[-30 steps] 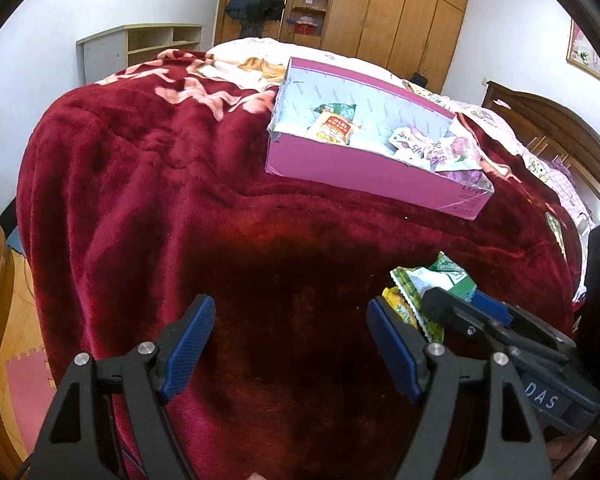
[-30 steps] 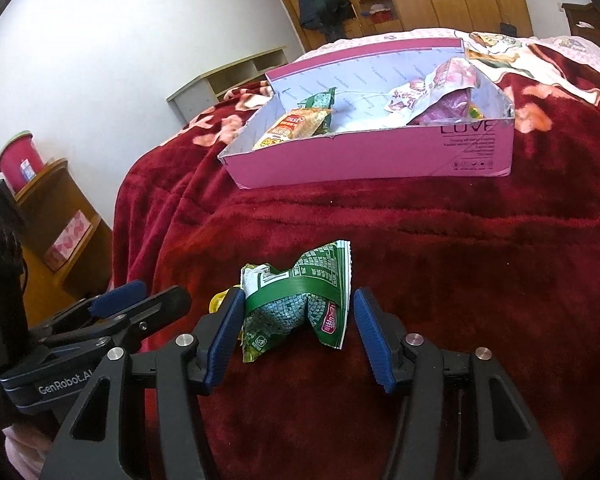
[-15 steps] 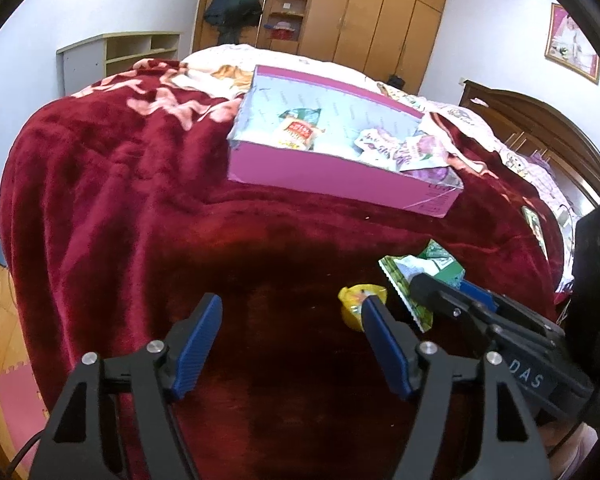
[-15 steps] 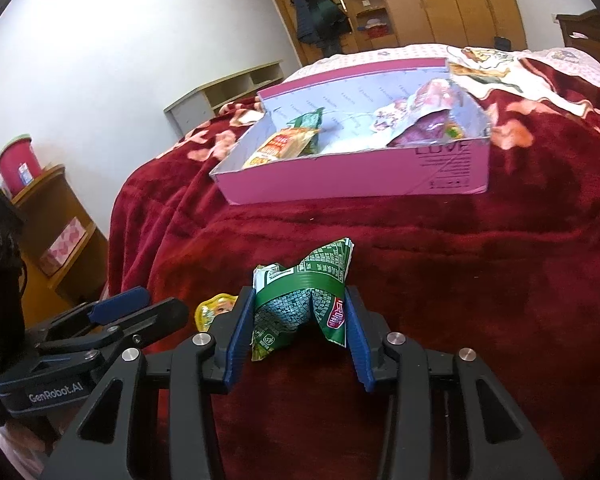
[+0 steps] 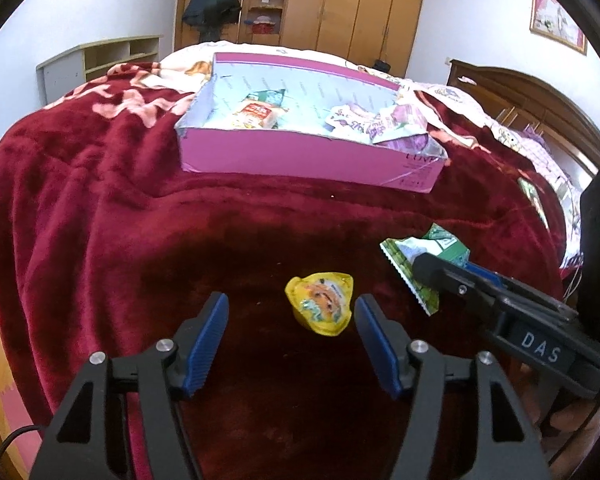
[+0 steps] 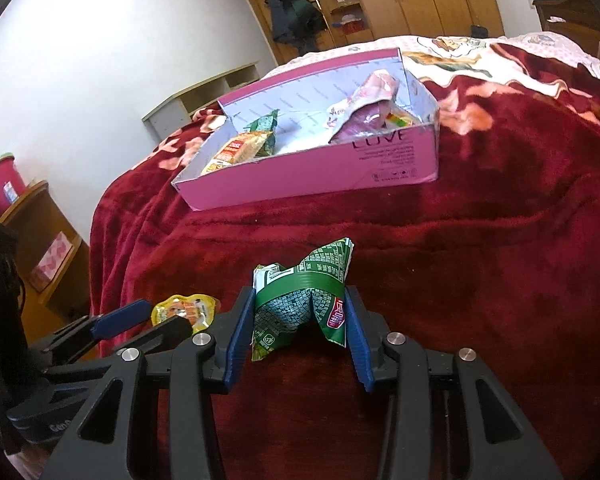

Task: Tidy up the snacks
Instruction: 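Grasp the green snack bag with the right tool while the left tool grasps the yellow jelly cup, then carry the jelly cup with the left tool while the right tool carries the green bag over the box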

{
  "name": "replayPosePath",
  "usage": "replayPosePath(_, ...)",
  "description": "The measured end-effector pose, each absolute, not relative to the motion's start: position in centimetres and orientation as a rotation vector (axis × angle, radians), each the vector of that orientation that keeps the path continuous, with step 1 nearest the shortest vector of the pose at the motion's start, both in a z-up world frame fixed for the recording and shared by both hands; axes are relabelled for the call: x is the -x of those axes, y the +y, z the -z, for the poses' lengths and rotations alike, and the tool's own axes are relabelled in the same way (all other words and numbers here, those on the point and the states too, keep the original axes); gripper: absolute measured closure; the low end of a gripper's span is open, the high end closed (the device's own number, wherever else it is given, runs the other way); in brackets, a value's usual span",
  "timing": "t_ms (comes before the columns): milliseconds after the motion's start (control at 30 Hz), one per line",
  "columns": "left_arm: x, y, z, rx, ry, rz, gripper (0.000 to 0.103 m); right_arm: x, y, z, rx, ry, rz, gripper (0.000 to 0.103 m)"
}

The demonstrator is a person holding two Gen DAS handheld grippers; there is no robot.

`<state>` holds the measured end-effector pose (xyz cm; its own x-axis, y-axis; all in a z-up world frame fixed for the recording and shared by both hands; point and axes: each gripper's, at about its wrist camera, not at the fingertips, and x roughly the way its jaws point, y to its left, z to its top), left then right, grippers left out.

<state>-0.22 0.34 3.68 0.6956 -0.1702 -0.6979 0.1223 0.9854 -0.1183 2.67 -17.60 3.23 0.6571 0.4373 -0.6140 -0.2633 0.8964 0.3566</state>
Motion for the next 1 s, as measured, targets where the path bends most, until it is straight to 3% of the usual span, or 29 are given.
replayPosePath(133, -0.1, -0.2, -3.3, 0.043, 0.779, 0.156, 0.041, -2.7, -17.6, -3.0, -0.240, 0.757, -0.413, 0.059)
replayPosePath(467, -0.5, -1.3, -2.4, -0.016, 0.773, 0.110, 0.042, -3.3, -18.2, -1.9, -0.293, 0.769, -0.450, 0.059)
replayPosePath(600, -0.1, -1.5, -2.4, -0.035, 0.757, 0.112, 0.051, -3.3, -18.2, -1.8, -0.293, 0.765, -0.450, 0.059)
replayPosePath(767, 0.0, -1.0, -2.6, -0.005, 0.745, 0.109, 0.072, -3.1, -18.1, -1.9, -0.289, 0.760, -0.445, 0.059)
replayPosePath(1000, 0.4, -0.3, -3.1, 0.036, 0.738, 0.131, 0.073, -2.6, -18.0, -2.2, -0.283, 0.734, -0.436, 0.059)
